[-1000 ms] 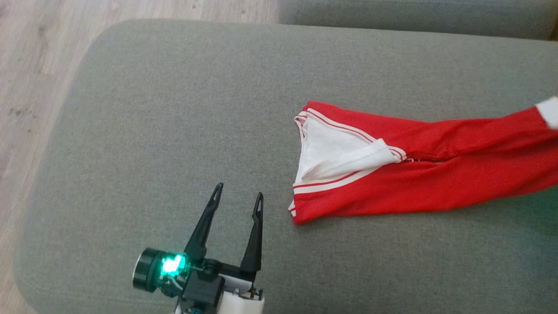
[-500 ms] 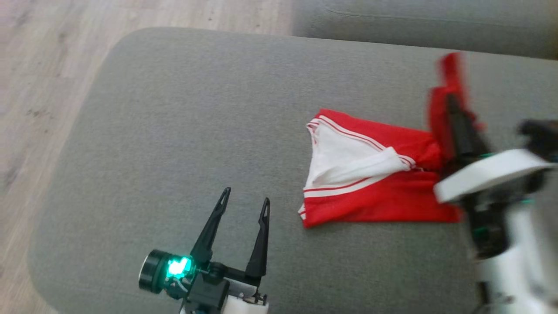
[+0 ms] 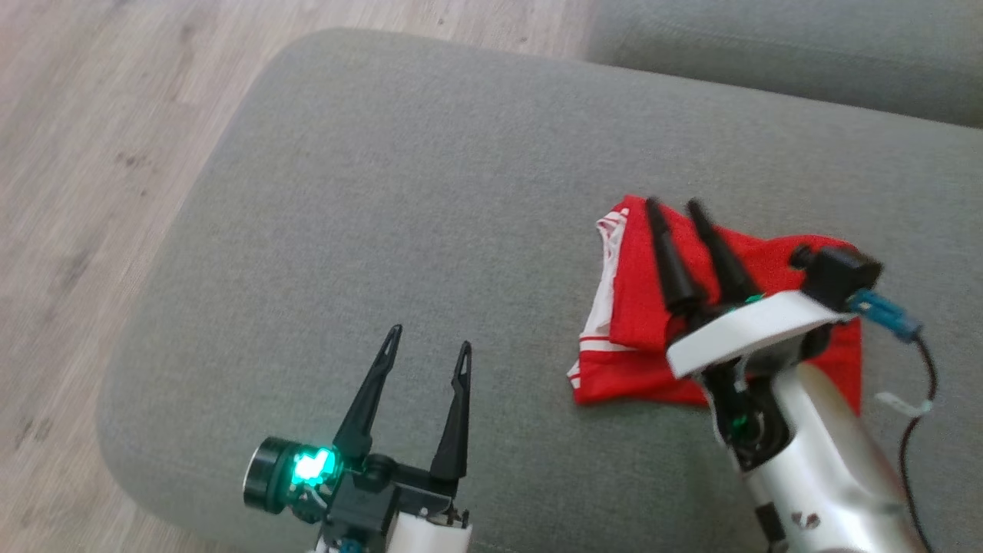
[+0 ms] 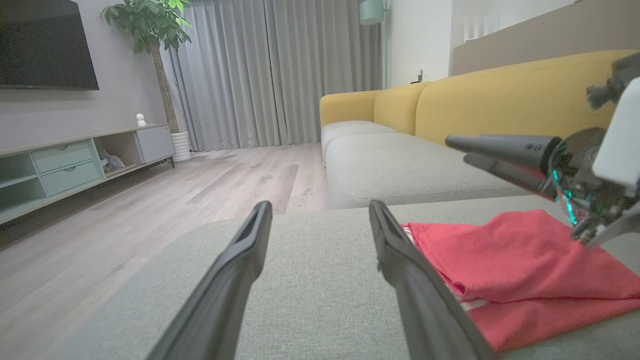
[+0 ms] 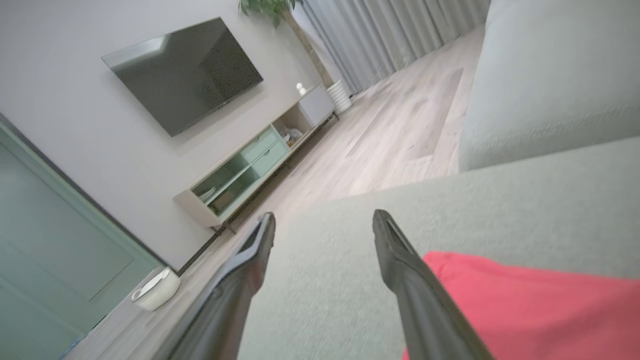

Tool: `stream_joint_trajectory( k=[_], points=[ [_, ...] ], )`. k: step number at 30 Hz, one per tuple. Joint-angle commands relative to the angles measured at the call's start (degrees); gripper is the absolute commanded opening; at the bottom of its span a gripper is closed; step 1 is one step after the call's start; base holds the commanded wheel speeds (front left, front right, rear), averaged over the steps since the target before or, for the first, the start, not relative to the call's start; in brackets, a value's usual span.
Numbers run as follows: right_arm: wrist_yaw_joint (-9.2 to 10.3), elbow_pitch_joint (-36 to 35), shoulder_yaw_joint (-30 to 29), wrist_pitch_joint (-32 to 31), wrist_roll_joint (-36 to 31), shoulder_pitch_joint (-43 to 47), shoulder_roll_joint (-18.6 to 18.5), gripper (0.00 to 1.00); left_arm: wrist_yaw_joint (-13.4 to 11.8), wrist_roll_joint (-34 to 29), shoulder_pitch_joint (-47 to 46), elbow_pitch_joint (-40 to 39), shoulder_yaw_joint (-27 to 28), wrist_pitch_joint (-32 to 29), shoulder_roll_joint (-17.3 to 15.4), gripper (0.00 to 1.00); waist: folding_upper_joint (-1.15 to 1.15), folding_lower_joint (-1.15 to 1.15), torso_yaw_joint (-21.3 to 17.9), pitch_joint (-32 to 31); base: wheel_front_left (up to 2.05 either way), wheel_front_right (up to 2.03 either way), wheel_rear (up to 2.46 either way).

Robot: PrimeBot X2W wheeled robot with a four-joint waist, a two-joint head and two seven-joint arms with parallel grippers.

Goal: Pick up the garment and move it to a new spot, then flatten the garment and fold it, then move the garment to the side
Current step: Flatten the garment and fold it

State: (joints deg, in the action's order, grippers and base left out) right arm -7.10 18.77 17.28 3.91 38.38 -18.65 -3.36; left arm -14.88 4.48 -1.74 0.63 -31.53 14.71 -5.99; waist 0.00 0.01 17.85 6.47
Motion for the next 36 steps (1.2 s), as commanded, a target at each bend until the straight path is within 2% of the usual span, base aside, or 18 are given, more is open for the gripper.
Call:
stream_joint_trajectory(
  k=[1, 4, 7, 10, 15, 19, 26, 36],
  points=[
    [-0.39, -1.50, 0.08, 1.56, -0.95, -2.34, 0.46, 1.00, -0.25, -0.06, -0.11, -1.48, 2.12, 0.29, 0.77, 1.00, 0.00, -0.01, -0.83, -0.85, 0.00, 0.00, 0.00],
    [-0.39, -1.37, -1.49, 4.02, -2.85, -1.44, -0.36, 1.00, -0.05, 0.60, 0.62, -1.21, 2.92, 0.29, 1.05, 1.00, 0.00, -0.01, -2.35, -2.42, 0.00, 0.00, 0.00],
    [-0.39, -1.75, -2.88, 6.95, -3.99, 1.50, -3.37, 1.00, 0.01, 1.36, 1.36, -0.68, 4.28, 0.29, 1.26, 1.00, 0.00, -0.01, -4.15, -4.33, 0.00, 0.00, 0.00],
    [-0.39, -1.71, -4.87, 9.50, -5.41, 6.41, -6.16, 1.00, 0.24, 2.55, 2.33, -0.59, 6.16, 0.29, 1.49, 1.00, 0.00, -0.01, -5.70, -6.67, 0.00, 0.00, 0.00],
    [-0.39, -3.56, -8.58, 11.01, -8.34, 14.89, -8.26, 1.00, 1.06, 3.08, 3.62, 0.03, 9.06, 0.29, 1.41, 1.00, 0.00, -0.01, -8.03, -9.00, 0.00, 0.00, 0.00],
    [-0.39, -8.03, -13.41, 11.07, -14.20, 21.00, -6.90, 1.00, 2.56, 3.41, 5.01, 2.91, 10.37, 0.29, 1.06, 1.00, 0.00, -0.01, -9.41, -10.56, 0.00, 0.00, 0.00],
    [-0.39, -9.81, -14.61, 11.08, -20.78, 26.75, -4.36, 1.00, 3.58, 2.47, 7.27, 6.30, 12.51, 0.29, 1.02, 1.00, 0.00, -0.01, -11.13, -13.04, 0.00, 0.00, 0.00],
    [-0.39, -9.89, -14.86, 11.09, -22.49, 27.67, -2.85, 1.00, 4.55, 1.55, 8.21, 7.74, 14.16, 0.29, 1.84, 1.00, 0.00, -0.01, -11.59, -14.33, 0.00, 0.00, 0.00]
  ],
)
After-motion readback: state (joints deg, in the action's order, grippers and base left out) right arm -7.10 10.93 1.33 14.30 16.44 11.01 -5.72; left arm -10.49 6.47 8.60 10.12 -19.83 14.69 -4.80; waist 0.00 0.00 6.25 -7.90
